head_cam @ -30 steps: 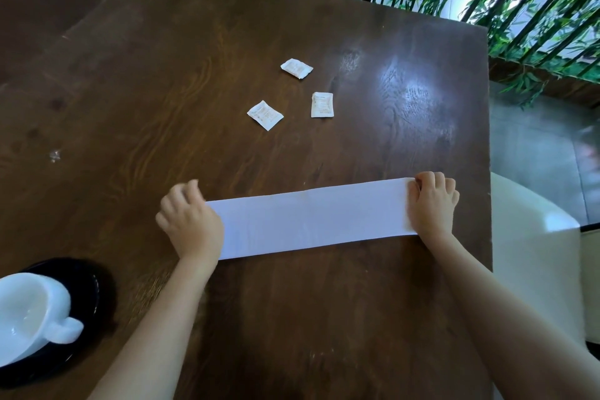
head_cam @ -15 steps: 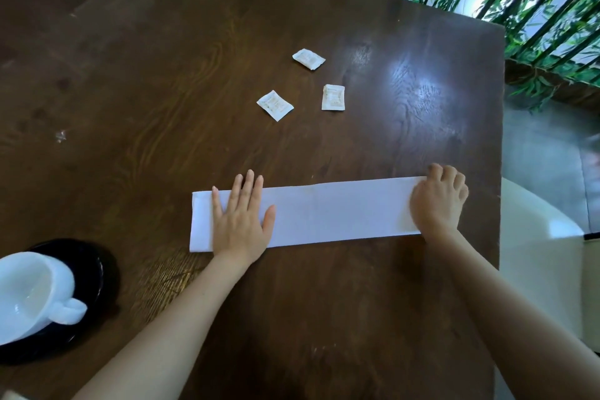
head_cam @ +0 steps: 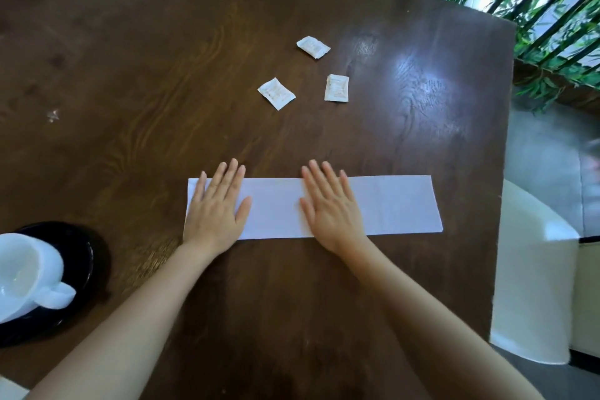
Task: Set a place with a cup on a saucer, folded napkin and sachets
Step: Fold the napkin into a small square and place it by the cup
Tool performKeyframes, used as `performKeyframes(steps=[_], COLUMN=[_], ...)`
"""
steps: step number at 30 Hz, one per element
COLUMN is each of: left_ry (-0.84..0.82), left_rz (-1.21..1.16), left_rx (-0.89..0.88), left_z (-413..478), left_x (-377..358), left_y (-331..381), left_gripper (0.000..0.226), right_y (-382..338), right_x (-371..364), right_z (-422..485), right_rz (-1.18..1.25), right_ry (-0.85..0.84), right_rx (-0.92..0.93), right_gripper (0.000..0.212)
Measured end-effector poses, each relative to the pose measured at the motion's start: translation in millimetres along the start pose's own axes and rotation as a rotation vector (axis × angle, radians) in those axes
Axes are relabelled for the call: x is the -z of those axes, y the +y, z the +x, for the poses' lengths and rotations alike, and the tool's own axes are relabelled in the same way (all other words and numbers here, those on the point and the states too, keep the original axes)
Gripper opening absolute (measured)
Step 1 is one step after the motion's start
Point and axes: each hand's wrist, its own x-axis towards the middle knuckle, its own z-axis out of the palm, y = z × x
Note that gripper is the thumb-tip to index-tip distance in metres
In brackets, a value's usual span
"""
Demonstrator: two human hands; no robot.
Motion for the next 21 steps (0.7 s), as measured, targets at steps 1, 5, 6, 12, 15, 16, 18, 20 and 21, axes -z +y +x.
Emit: performKeyframes(steps=[1,5,6,12,15,16,18,20,21], left_ry=[-0.005,-0.016,-0.017,-0.013,-0.014,-0.014,-0.017,-0.022,-0.025], left_rz=[0.002,0.019,0.021,0.010,0.013,0.007,-0.007,-0.009,-0.007], left_rx=[0.004,0.043,0.050,0.049,0.044,0.043,0.046,0.047,0.045], left_z=[-0.4,-2.0,-2.3,-2.8,-3.4,-3.1,-3.2,-3.7,-3.9], left_x=[0.1,0.9,1.3,1.1,1.0,0.9,0.7,0.8,0.6], left_y=[-2.2,-2.7,-3.2,-4.2,-6.0,-6.8,-7.9,-8.6,-8.9], left_gripper=[0.068,0.072,0.073,0.075,0.076,0.077,0.078,0.079,0.079], right_y=[16.7,79.0,91.4,121.7,124.0,125.0,126.7,127.9,128.3], right_x=[2.1,13.5,16.2,21.9,20.7,20.5,20.1,20.3,20.5], right_z=[-3.6,-15.1,-17.2,-26.4,-25.8,-26.0,-27.0,-27.2,-27.7], right_rz=[-0.020,-0.079,-0.078,-0.083,-0.092,-0.097,-0.096,-0.088,-0.082], right_ry=[-0.004,-0.013,-0.007,-0.005,-0.018,-0.023,-0.025,-0.027,-0.027], right_rx=[-0.039,-0.164,-0.198,-0.236,-0.224,-0.220,-0.215,-0.214,-0.212], right_gripper=[0.056,0.056,0.056,0.059,0.060,0.060,0.060,0.060,0.060])
